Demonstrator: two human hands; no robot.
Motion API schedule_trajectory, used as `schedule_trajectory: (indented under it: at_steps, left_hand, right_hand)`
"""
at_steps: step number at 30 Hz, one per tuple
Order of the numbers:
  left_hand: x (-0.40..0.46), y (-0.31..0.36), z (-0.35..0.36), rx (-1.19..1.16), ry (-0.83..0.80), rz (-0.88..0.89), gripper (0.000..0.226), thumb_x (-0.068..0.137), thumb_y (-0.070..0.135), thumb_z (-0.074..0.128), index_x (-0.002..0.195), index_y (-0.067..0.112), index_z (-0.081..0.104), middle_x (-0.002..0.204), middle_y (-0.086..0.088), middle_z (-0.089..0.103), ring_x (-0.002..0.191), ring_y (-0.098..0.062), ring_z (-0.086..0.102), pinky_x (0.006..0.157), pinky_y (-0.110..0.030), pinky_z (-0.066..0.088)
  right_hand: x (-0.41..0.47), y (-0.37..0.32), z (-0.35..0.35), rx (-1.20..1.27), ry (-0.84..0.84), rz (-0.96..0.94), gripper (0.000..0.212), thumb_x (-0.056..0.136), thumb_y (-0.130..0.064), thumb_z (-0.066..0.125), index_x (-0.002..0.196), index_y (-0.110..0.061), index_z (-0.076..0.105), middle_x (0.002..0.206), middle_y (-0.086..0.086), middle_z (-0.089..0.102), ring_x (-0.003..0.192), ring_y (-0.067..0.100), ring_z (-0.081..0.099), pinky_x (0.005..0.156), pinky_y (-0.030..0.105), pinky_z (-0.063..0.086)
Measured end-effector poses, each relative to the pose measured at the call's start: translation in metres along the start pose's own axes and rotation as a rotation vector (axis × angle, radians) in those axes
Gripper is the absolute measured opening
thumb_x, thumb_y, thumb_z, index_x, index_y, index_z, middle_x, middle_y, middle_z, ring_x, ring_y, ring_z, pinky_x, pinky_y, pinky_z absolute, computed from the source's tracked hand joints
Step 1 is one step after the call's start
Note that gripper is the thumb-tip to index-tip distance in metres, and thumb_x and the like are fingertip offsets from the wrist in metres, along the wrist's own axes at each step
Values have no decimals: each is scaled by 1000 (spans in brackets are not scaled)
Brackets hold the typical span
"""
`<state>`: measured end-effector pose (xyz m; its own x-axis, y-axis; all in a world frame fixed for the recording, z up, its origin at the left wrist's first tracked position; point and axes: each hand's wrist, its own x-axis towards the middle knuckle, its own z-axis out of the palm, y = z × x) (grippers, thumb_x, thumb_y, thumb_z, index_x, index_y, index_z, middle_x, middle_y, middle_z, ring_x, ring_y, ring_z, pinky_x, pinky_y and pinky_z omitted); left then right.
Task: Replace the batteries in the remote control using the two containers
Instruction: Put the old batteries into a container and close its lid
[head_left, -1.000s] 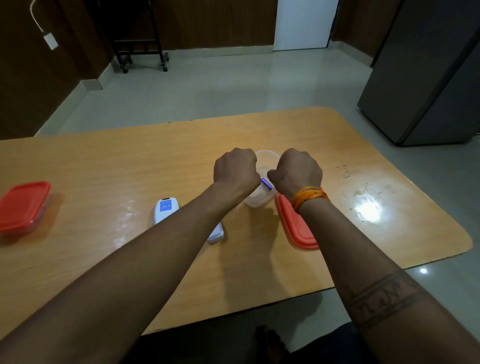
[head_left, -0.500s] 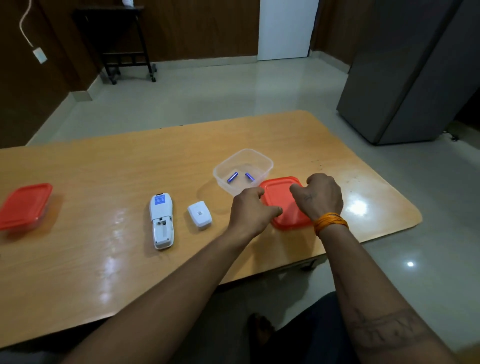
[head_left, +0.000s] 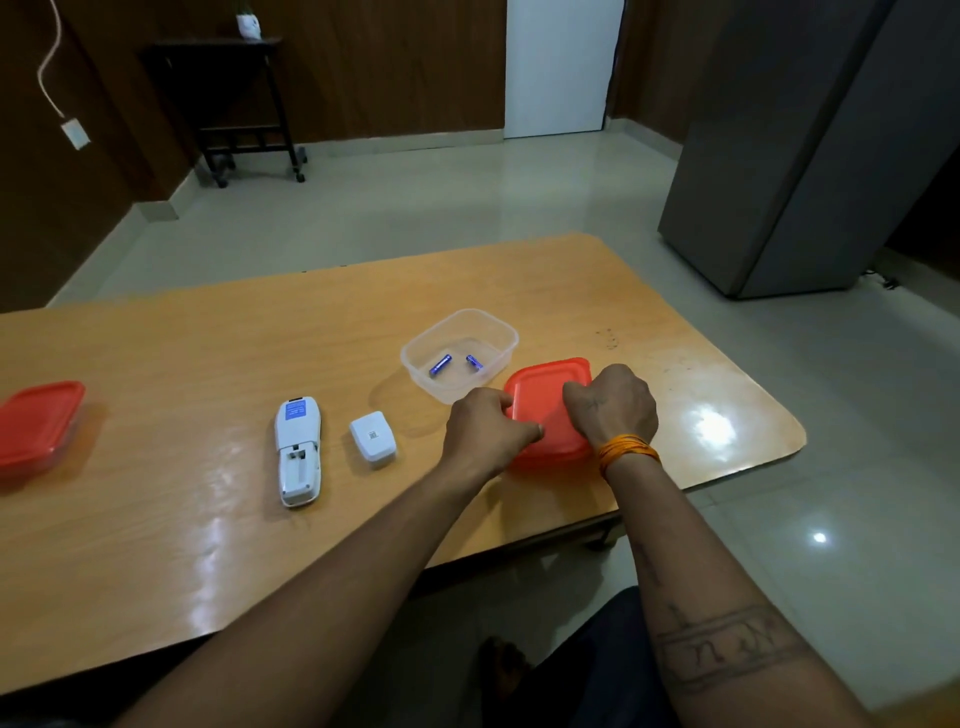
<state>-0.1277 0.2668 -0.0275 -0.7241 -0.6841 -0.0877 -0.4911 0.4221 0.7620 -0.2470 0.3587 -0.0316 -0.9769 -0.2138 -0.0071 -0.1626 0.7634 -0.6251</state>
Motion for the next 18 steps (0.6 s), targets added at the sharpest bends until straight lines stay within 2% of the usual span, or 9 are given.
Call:
schedule_trajectory:
  at_steps: [2, 4, 6, 8, 11, 13, 15, 18]
  left_hand:
    - [2, 3, -2, -64, -5, -15, 43, 84, 33, 84, 117, 7, 77, 112, -9, 77, 102, -24, 72, 93, -44, 59]
    - [6, 7, -8, -166, 16, -18, 44, 90, 36, 77, 124, 8, 74, 118, -6, 76, 99, -24, 75, 93, -45, 61]
    - [13, 14, -20, -309, 88, 4, 31, 99, 32, 66, 112, 5, 76, 109, -11, 78, 88, -27, 77, 84, -48, 64]
    - [20, 26, -38, -446, 167, -27, 36, 106, 36, 55, 101, 5, 74, 101, -12, 77, 82, -27, 78, 75, -44, 66]
    - [33, 33, -68, -586, 175, -161, 53, 106, 56, 43, 107, 9, 67, 96, -11, 78, 78, -27, 79, 70, -37, 65]
    - [44, 30, -85, -634, 144, -221, 58, 105, 59, 44, 106, 5, 65, 92, -16, 78, 74, -29, 79, 68, -36, 64]
    - [51, 24, -99, -646, 125, -254, 52, 103, 51, 54, 106, 0, 65, 87, -17, 76, 67, -28, 75, 63, -33, 63]
    - [60, 12, -112, -679, 107, -281, 30, 96, 14, 70, 113, -11, 67, 86, -21, 69, 64, -28, 69, 52, -28, 61]
  right_hand:
    - [-2, -4, -2, 57, 102, -38, 28, 84, -28, 61, 66, -7, 56, 64, 8, 55, 62, 32, 56, 52, 25, 32]
    - [-6, -11, -5, 137, 240, -134, 28, 84, -31, 59, 66, -10, 55, 61, 5, 53, 58, 31, 53, 52, 26, 33]
    - [-13, -20, -8, 182, 375, -313, 23, 85, -30, 61, 70, -14, 56, 66, 4, 55, 58, 27, 52, 54, 29, 39]
    - [-21, -28, -9, 166, 457, -512, 16, 88, -28, 65, 79, -15, 64, 74, 4, 58, 59, 25, 53, 52, 29, 44]
    - [-29, -36, -3, 118, 463, -738, 10, 91, -23, 74, 92, -13, 74, 83, 4, 59, 63, 23, 56, 50, 26, 44]
    - [-31, -39, 3, 128, 421, -820, 9, 91, -21, 76, 97, -14, 77, 86, 3, 58, 65, 22, 55, 49, 26, 42]
    - [-30, -40, 9, 148, 380, -868, 10, 91, -19, 76, 100, -14, 78, 89, 3, 59, 68, 22, 57, 49, 29, 45]
    - [-29, -42, 16, 197, 341, -929, 14, 90, -10, 76, 103, -13, 80, 94, 5, 60, 74, 22, 59, 55, 31, 50]
